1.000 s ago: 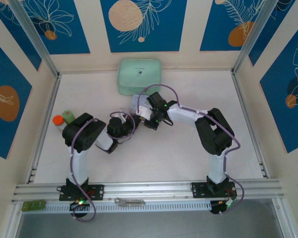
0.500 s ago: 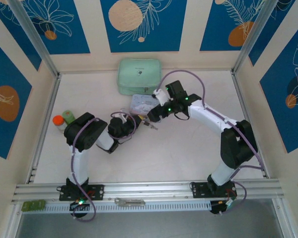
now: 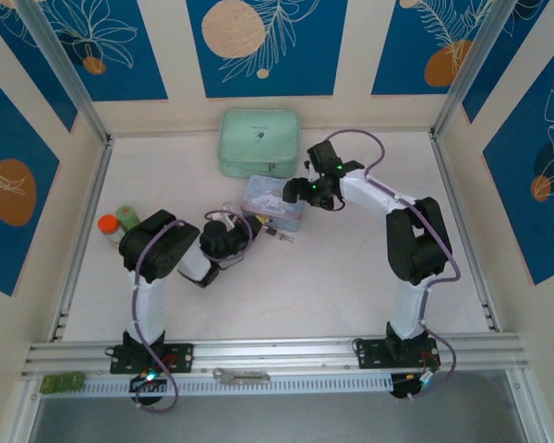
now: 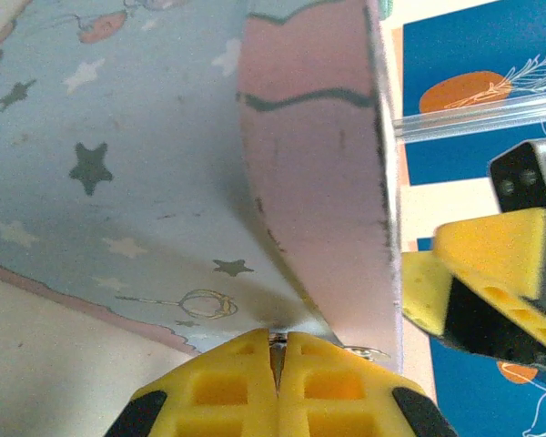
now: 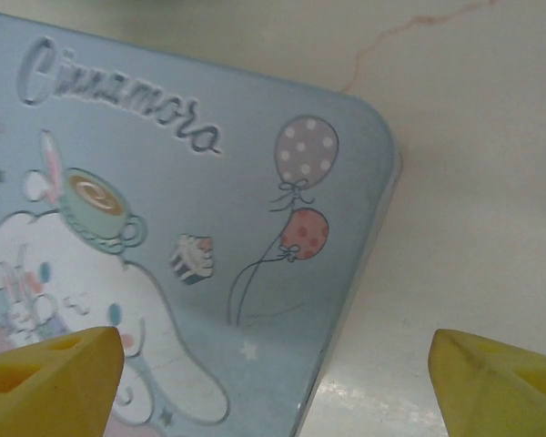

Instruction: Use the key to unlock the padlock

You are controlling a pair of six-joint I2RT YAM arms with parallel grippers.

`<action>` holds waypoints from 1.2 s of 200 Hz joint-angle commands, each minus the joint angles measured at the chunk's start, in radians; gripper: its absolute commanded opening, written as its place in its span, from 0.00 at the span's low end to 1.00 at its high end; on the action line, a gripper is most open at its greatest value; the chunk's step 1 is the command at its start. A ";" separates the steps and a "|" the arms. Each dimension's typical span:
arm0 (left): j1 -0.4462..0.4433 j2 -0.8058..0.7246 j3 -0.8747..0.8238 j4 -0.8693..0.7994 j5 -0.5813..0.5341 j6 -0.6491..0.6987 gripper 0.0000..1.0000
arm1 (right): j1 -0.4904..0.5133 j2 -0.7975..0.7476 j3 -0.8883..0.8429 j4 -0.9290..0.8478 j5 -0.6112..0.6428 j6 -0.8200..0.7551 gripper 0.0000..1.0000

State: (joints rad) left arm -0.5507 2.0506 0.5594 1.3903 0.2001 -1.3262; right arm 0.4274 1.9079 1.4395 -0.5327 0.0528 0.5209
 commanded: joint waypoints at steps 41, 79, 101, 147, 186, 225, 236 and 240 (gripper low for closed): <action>-0.002 -0.011 -0.022 0.018 -0.042 0.026 0.00 | 0.018 0.035 0.005 0.005 0.056 0.104 0.86; -0.002 -0.036 -0.058 0.018 -0.093 0.027 0.00 | 0.020 0.039 -0.022 -0.004 0.096 0.121 0.86; -0.002 -0.051 -0.064 0.018 -0.126 0.029 0.00 | 0.020 0.037 -0.039 -0.003 0.107 0.128 0.85; -0.002 -0.072 -0.059 0.018 -0.200 0.025 0.00 | 0.024 0.037 -0.056 -0.012 0.122 0.132 0.85; -0.005 -0.089 -0.074 0.018 -0.246 0.022 0.00 | 0.019 0.036 -0.062 -0.014 0.130 0.131 0.85; -0.005 -0.098 -0.093 0.018 -0.236 0.021 0.00 | 0.013 0.032 -0.061 -0.009 0.127 0.127 0.85; -0.005 -0.102 -0.093 0.018 -0.213 0.021 0.00 | 0.014 0.033 -0.052 -0.010 0.125 0.123 0.85; -0.005 -0.105 -0.095 0.018 -0.204 0.022 0.00 | 0.014 0.033 -0.050 -0.010 0.124 0.121 0.84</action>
State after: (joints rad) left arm -0.5514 1.9774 0.4698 1.3762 -0.0200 -1.3262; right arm 0.4519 1.9320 1.4120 -0.4728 0.1062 0.6407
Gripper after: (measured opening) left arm 0.051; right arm 0.847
